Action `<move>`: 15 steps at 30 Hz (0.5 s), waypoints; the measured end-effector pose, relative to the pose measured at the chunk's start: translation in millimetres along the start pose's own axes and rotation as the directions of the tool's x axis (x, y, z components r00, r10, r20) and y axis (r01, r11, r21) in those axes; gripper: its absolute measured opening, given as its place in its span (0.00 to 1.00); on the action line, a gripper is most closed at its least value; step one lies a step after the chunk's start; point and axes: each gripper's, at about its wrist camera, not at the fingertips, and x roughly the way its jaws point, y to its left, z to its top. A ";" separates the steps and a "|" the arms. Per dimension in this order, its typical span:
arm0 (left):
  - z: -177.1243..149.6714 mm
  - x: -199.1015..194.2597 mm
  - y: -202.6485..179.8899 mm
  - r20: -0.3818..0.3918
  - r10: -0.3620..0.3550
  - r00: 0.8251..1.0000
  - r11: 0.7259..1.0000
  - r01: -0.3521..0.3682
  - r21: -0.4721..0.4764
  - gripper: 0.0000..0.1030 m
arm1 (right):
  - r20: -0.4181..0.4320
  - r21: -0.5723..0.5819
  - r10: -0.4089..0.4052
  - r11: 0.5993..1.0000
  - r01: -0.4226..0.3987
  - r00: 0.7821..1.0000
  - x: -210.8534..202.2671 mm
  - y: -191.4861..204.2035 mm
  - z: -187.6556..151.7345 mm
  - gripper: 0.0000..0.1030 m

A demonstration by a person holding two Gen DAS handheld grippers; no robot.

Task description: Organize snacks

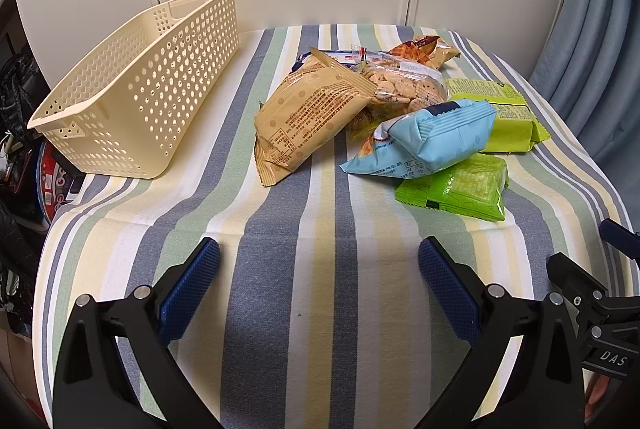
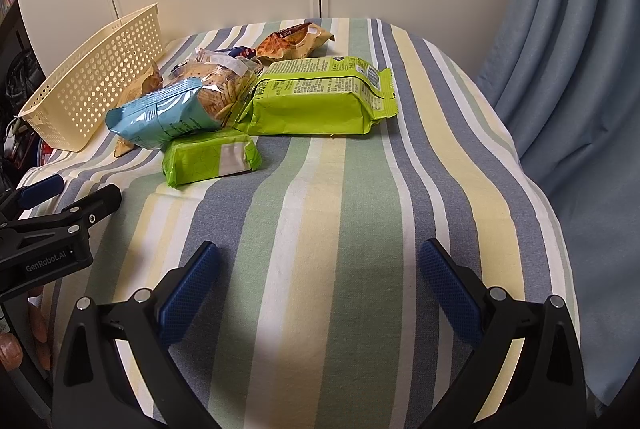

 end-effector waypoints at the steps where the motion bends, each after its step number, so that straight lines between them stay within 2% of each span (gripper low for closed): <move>1: -0.5 0.4 1.1 0.000 -0.001 1.000 1.000 0.001 -0.001 0.98 | 0.000 0.001 0.001 1.000 -0.001 1.000 0.0 -0.1 -0.1 0.95; 15: 0.2 -0.1 0.4 0.003 0.001 1.000 1.000 -0.001 0.000 0.98 | 0.001 -0.005 -0.006 1.000 0.006 1.000 -0.1 1.6 -0.4 0.95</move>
